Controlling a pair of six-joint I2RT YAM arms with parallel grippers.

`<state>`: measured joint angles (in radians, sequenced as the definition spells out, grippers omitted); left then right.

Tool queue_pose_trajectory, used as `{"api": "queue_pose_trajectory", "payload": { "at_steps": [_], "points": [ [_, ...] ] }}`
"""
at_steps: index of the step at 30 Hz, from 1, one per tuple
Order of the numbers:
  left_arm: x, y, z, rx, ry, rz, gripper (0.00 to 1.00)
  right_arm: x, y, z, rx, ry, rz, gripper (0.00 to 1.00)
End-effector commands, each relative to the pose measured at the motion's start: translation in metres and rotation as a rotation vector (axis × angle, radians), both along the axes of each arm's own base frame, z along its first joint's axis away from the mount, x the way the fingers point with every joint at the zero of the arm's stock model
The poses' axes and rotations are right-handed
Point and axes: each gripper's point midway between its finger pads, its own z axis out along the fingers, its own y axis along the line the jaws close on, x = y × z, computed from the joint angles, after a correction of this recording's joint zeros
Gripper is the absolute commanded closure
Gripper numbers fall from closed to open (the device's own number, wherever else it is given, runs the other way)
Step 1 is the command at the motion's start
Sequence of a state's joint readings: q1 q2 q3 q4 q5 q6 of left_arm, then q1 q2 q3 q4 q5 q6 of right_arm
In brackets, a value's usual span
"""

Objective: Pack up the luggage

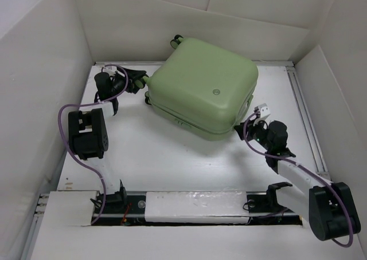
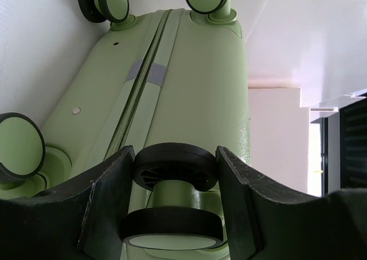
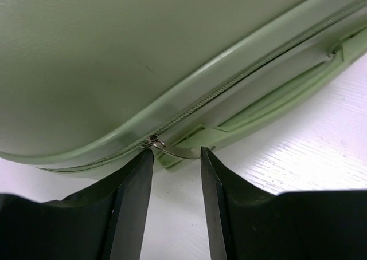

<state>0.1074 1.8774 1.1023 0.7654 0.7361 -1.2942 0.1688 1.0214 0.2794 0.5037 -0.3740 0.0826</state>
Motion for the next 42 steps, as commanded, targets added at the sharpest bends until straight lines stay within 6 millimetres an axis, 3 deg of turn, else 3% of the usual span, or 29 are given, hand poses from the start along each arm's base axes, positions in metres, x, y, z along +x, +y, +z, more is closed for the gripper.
{"api": "queue_pose_trajectory", "payload": {
  "at_steps": [1, 6, 8, 11, 13, 18, 22, 30, 31, 33, 38, 42],
  "points": [
    [0.006, 0.002, 0.049, 0.017, -0.176, -0.008, 1.00, 0.011, 0.016, 0.044, 0.014, -0.153, 0.074, 0.55],
    [0.005, 0.002, 0.045, 0.016, -0.167, -0.008, 1.00, 0.002, 0.028, 0.048, 0.025, -0.165, 0.139, 0.57],
    [0.005, 0.002, 0.045, 0.024, -0.172, -0.008, 1.00, 0.000, 0.022, 0.049, 0.031, -0.174, 0.098, 0.57],
    [0.005, 0.002, 0.043, 0.023, -0.163, -0.008, 1.00, 0.004, 0.010, 0.047, 0.019, -0.174, 0.024, 0.55],
    [0.005, 0.002, 0.043, 0.023, -0.163, -0.008, 1.00, 0.007, 0.011, 0.058, 0.024, -0.197, 0.023, 0.55],
    [0.005, 0.002, 0.043, 0.023, -0.163, -0.008, 1.00, 0.016, 0.018, 0.048, 0.010, -0.152, 0.057, 0.58],
    [0.005, 0.002, 0.043, 0.030, -0.168, -0.009, 1.00, 0.015, 0.019, 0.041, 0.019, -0.134, 0.064, 0.65],
    [0.001, 0.002, 0.039, 0.029, -0.158, -0.009, 1.00, 0.007, 0.027, 0.027, 0.045, -0.089, 0.099, 1.00],
    [0.001, 0.002, 0.039, 0.029, -0.158, -0.009, 1.00, 0.007, 0.028, 0.032, 0.058, -0.102, 0.097, 1.00],
    [0.001, 0.002, 0.039, 0.029, -0.158, -0.009, 1.00, -0.003, 0.028, 0.023, 0.086, -0.067, 0.100, 1.00],
    [0.000, 0.003, 0.040, 0.030, -0.157, 0.000, 1.00, -0.042, 0.048, 0.024, 0.175, 0.001, 0.143, 1.00],
    [-0.002, 0.002, 0.040, 0.030, -0.157, 0.000, 1.00, -0.082, 0.076, 0.020, 0.278, 0.096, 0.190, 1.00]
  ]
}}
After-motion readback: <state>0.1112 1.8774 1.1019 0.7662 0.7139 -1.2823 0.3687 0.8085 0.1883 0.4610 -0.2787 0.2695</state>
